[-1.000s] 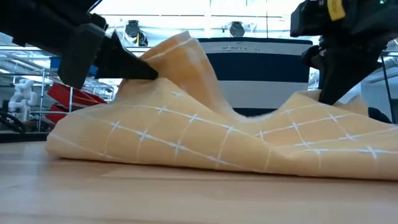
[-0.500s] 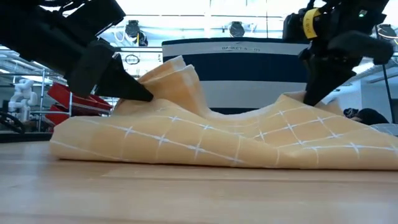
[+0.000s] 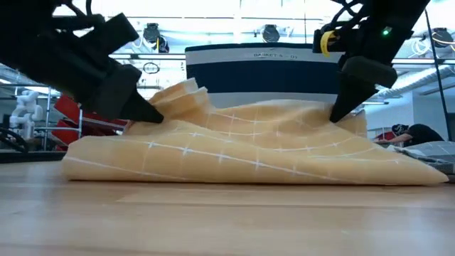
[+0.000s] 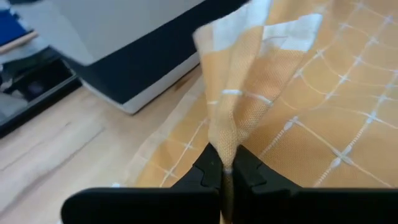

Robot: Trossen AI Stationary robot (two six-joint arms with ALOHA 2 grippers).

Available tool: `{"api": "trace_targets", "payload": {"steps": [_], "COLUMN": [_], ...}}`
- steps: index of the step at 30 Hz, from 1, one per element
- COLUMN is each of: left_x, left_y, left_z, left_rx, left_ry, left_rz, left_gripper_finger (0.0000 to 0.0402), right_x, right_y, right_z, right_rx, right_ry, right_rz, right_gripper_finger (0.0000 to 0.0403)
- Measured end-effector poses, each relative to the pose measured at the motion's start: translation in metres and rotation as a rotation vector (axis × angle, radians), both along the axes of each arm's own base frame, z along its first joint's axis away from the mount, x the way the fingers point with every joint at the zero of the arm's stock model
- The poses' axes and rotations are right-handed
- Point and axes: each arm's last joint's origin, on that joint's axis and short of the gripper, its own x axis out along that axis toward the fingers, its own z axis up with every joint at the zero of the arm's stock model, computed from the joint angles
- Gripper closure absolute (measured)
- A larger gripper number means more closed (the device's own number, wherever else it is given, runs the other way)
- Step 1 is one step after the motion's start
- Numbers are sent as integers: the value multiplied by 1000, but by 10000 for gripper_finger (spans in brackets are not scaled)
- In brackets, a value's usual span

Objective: Fold towel
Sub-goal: Fold the orange patterned towel

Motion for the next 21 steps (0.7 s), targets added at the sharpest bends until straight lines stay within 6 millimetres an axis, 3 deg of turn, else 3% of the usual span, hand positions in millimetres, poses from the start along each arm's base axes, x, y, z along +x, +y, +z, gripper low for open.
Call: {"api": "trace_targets", "payload": {"steps": [8,17,21], "left_x": [-1,-1,-1], "left_y": [1,1,1], "left_z": [-1,-1,-1], "left_rx": [-17,-28,-29], "left_ry": [-1,-2,-1], "left_rz": [8,7,6], "left_gripper_finger": [397,397,397], "right_x": [2,-9,-13], "right_y": [-6,-16,-12], "right_z": [1,2,1], "right_rx": [-47,-197,-158], "right_ry": [-12,44,52], "right_rz": [-13,-99,-132], "right_gripper_finger": [372,236,208]}}
